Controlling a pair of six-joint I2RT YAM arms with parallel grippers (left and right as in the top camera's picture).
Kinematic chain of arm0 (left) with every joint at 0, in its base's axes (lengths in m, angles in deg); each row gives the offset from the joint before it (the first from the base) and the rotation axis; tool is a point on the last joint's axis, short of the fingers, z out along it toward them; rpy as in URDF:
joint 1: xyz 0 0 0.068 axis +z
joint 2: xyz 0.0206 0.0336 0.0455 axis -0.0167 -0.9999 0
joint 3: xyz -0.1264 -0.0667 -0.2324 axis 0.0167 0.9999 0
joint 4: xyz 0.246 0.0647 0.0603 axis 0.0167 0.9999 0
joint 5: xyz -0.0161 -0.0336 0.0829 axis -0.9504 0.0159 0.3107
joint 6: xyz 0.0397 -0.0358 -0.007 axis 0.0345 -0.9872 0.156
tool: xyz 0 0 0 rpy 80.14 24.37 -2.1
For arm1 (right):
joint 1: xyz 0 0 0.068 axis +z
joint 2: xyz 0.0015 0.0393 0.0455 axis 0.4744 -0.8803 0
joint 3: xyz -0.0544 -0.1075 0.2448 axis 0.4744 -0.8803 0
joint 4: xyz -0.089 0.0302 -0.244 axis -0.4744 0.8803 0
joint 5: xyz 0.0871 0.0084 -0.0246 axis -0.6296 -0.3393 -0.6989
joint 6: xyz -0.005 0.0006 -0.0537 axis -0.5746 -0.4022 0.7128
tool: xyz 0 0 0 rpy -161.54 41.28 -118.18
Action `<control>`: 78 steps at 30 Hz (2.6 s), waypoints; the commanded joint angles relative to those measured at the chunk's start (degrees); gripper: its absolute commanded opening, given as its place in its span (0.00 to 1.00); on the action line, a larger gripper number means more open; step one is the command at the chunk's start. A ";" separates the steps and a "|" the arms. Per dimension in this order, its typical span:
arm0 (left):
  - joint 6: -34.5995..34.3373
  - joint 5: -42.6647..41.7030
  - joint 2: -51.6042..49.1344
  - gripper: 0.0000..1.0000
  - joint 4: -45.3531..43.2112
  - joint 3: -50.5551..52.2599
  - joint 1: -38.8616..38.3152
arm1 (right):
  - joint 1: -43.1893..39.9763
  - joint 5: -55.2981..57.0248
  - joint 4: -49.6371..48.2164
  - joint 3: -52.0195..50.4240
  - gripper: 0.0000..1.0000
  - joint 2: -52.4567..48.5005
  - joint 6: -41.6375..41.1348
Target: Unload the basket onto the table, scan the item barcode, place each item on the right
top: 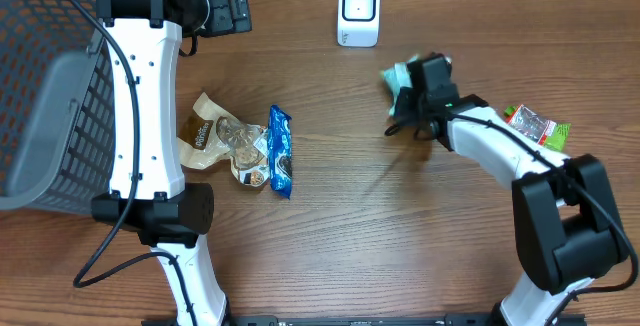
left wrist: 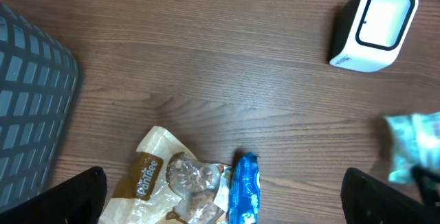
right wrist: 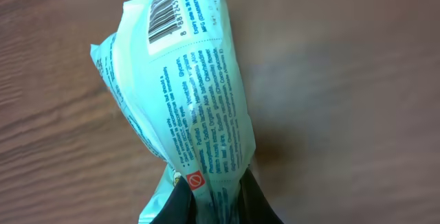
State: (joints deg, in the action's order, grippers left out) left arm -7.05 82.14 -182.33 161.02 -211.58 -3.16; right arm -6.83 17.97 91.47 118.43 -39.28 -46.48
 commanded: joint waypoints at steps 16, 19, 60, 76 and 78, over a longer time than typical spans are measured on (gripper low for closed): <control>0.09 0.31 0.00 1.00 0.09 -0.61 -0.07 | 8.02 33.03 -31.80 2.89 0.04 2.71 58.73; 0.09 0.31 0.00 1.00 0.09 -0.61 -0.02 | 8.35 33.16 -28.70 2.86 0.04 2.71 54.25; 0.09 0.31 0.00 1.00 0.09 -0.61 -0.02 | -9.07 -55.15 11.08 5.68 0.83 2.82 -13.07; 0.09 0.31 0.00 1.00 0.11 -0.61 -0.02 | 6.10 -20.94 18.78 14.86 0.83 -0.28 -37.18; 0.09 0.31 0.00 1.00 0.11 -0.61 -0.02 | 6.67 -18.49 17.75 14.34 0.75 -1.31 -40.98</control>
State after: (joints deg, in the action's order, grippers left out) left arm -7.03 82.12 -182.33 161.02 -211.58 -3.16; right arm -0.51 -7.19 110.01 133.91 -38.86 -77.30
